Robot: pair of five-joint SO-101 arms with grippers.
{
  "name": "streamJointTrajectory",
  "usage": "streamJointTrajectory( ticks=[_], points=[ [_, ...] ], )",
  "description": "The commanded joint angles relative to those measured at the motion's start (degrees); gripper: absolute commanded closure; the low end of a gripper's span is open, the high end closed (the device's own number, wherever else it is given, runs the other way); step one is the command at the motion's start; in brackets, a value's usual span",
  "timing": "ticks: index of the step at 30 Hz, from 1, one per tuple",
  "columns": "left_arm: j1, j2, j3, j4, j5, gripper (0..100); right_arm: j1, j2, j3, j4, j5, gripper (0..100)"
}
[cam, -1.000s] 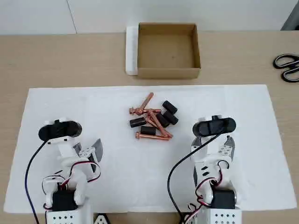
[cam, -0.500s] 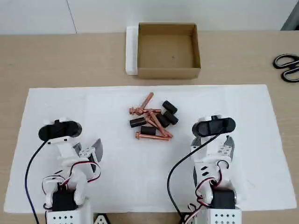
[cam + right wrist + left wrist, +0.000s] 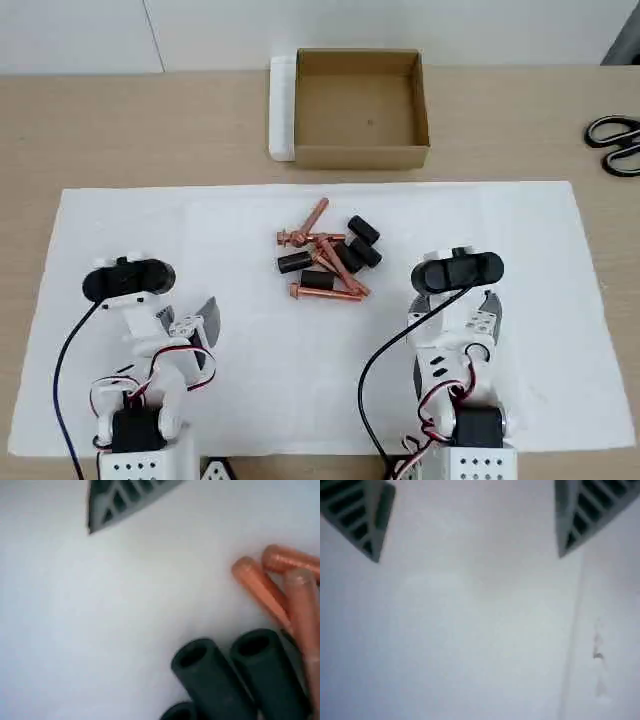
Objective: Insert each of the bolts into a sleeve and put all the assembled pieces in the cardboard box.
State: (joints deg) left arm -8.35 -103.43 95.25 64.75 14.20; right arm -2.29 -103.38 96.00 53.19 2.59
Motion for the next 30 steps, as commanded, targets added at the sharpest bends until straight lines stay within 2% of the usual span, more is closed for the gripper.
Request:
streamJointTrajectory(
  ticks=[1,17,21,27,30],
  points=[
    [0.00,-0.44,-2.86,0.00,0.09,78,-0.40,-0.57,0.44,0.13,0.53,65.8],
    [0.26,-0.44,-2.86,-0.09,0.09,78,0.04,-0.57,0.26,0.57,0.70,65.8],
    [-0.09,-0.44,-2.86,-0.18,0.09,78,0.31,-0.48,-4.75,2.15,1.05,65.8],
    [0.00,-0.44,-2.42,-2.55,0.09,78,4.26,-0.48,-20.22,9.98,12.04,65.8],
    [0.18,-0.44,-1.63,-4.92,0.09,78,6.90,0.04,-25.67,12.18,14.24,65.8]
  ],
)
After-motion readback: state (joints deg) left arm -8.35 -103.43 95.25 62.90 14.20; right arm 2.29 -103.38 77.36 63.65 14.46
